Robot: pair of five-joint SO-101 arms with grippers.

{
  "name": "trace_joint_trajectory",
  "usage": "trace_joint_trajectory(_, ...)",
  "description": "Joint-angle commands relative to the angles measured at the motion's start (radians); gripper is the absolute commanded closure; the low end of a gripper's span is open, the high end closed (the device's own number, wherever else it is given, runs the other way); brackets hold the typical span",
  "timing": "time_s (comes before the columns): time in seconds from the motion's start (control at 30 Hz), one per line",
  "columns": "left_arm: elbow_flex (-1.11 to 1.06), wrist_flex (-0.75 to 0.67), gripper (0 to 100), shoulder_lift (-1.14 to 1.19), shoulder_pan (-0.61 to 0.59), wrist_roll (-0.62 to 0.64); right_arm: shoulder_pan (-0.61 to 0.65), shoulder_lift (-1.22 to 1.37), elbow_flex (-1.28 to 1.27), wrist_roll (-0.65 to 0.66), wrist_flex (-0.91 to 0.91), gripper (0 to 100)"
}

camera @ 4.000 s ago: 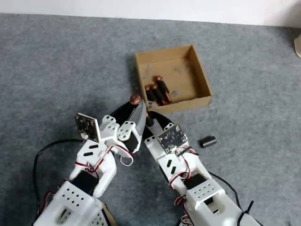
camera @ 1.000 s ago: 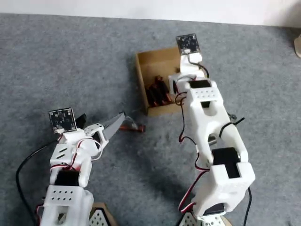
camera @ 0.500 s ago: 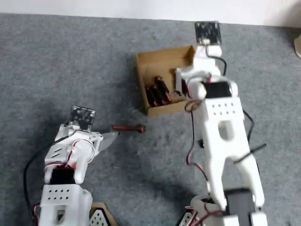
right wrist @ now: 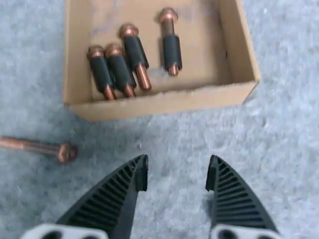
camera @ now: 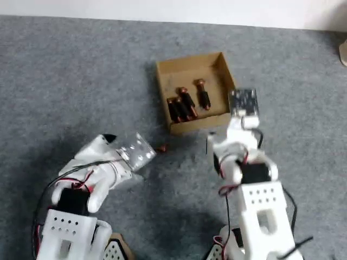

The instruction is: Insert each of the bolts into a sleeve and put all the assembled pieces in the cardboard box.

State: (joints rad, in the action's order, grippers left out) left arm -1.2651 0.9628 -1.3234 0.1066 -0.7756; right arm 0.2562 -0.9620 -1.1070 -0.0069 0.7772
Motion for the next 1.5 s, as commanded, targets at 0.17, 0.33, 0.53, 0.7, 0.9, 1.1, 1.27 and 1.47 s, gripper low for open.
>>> trace_joint_trajectory(0.17, 0.166, 0.138, 55, 0.122, 0.097, -0.155, 0.051, -0.254, -0.372, -0.006, -0.251, 82.1)
trace_joint_trajectory(0.33, 0.308, 0.117, 55, 0.412, 0.107, -0.207, 0.001, -0.401, -0.536, -0.008, -0.352, 82.1)
trace_joint_trajectory(0.53, 0.478, 0.132, 55, 0.684, 0.17, -0.325, -0.12, -0.584, -0.677, -0.008, -0.43, 82.1)
trace_joint_trajectory(0.7, 0.587, 0.137, 55, 0.911, 0.2, -0.417, -0.14, -0.631, -0.704, -0.008, -0.371, 82.1)
trace_joint_trajectory(0.9, 0.802, 0.137, 55, 1.176, 0.2, -0.442, -0.14, -0.631, -0.704, -0.008, -0.367, 82.1)
trace_joint_trajectory(1.1, 0.975, 0.141, 55, 1.377, 0.202, -0.44, -0.14, -0.631, -0.704, -0.008, -0.367, 82.1)
trace_joint_trajectory(1.27, 1.053, 0.138, 55, 1.526, 0.203, -0.442, -0.14, -0.631, -0.704, -0.006, -0.369, 82.1)
trace_joint_trajectory(1.47, 1.07, 0.135, 55, 1.641, 0.236, -0.442, -0.14, -0.631, -0.704, -0.006, -0.369, 82.1)
